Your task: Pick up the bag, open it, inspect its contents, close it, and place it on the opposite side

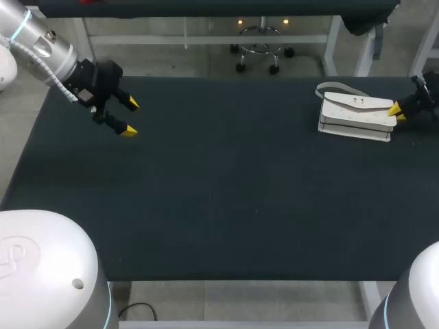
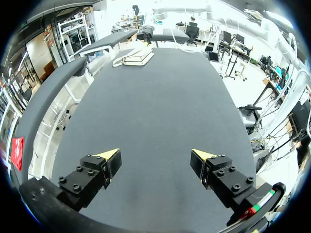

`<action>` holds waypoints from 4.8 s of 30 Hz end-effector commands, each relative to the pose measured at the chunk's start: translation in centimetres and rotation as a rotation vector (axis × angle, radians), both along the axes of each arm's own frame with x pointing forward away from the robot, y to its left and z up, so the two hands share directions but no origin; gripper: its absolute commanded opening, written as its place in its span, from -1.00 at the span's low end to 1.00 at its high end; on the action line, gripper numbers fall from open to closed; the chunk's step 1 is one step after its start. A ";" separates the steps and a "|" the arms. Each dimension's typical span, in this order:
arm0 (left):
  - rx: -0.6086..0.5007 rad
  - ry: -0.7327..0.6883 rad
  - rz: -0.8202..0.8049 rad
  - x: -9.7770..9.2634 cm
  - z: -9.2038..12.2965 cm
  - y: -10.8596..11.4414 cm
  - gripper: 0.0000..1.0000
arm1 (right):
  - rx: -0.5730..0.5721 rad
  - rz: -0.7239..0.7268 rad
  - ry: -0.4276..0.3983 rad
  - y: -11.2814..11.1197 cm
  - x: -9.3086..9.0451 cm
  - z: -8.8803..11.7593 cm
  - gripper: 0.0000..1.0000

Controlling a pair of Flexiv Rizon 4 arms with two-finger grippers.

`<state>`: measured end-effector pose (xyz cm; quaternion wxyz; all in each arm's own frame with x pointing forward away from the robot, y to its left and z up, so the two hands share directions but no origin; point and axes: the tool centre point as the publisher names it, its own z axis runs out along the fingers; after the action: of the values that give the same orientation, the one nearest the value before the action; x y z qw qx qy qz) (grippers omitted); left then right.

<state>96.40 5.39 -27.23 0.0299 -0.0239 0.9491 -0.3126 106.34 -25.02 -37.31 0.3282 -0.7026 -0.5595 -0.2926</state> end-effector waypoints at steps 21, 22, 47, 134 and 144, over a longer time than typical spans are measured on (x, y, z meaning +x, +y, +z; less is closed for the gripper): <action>-0.002 -0.002 0.001 0.0 -0.1 0.0 1.00 | 0.102 0.093 -0.029 2.7 -0.9 1.2 -1.00; -0.002 -0.002 0.001 0.0 -0.1 0.0 1.00 | 0.102 0.093 -0.029 2.7 -0.9 1.2 -1.00; -0.002 -0.002 0.001 0.0 -0.1 0.0 1.00 | 0.228 0.322 -0.059 11.7 -0.6 0.7 -1.00; -0.002 -0.002 0.001 0.0 -0.1 0.0 1.00 | 0.194 0.115 -0.159 35.2 -11.4 0.1 -1.00; -0.002 -0.002 0.001 0.0 -0.1 0.0 1.00 | 0.220 0.158 -0.144 36.0 -10.5 0.1 -1.00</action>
<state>96.40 5.39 -27.24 0.0301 -0.0240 0.9491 -0.3127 95.34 10.83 -37.11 0.3784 -0.5979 -0.5975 -0.3773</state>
